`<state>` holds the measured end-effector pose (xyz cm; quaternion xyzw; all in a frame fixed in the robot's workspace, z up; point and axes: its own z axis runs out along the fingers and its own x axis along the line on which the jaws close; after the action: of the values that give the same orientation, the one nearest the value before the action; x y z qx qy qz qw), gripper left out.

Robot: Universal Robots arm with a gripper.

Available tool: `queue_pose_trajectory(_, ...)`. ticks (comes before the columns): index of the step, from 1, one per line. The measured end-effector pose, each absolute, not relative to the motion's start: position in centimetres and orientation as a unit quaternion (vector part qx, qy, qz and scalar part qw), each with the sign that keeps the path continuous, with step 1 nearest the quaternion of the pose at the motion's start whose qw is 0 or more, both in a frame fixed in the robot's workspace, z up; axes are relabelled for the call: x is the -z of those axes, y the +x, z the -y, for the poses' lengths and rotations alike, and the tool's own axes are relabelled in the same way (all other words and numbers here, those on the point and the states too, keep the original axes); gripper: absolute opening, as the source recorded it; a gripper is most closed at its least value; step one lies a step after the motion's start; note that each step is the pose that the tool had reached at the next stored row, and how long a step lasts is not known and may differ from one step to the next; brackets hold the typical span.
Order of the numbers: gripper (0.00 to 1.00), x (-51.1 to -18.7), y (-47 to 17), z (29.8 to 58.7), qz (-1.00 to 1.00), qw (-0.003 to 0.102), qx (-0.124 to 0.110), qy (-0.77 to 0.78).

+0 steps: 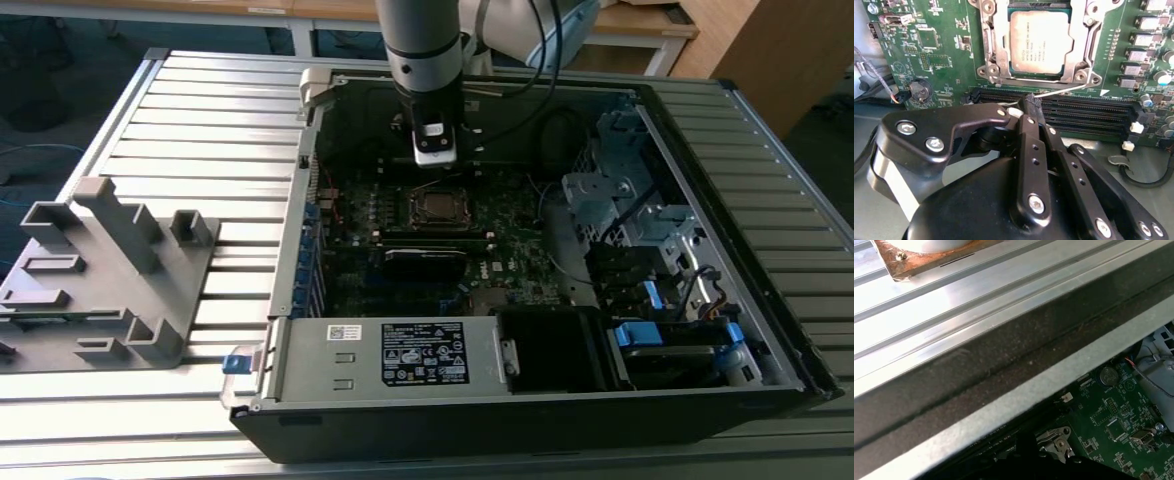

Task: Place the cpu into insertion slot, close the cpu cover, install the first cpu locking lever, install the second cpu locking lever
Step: 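Install the first cpu locking lever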

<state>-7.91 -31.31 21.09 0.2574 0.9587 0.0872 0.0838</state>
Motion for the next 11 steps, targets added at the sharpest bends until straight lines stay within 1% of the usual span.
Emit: queue_pose_trajectory(11,0.11,-20.72,-7.91,31.31,-0.959,0.084,-0.087,0.257)
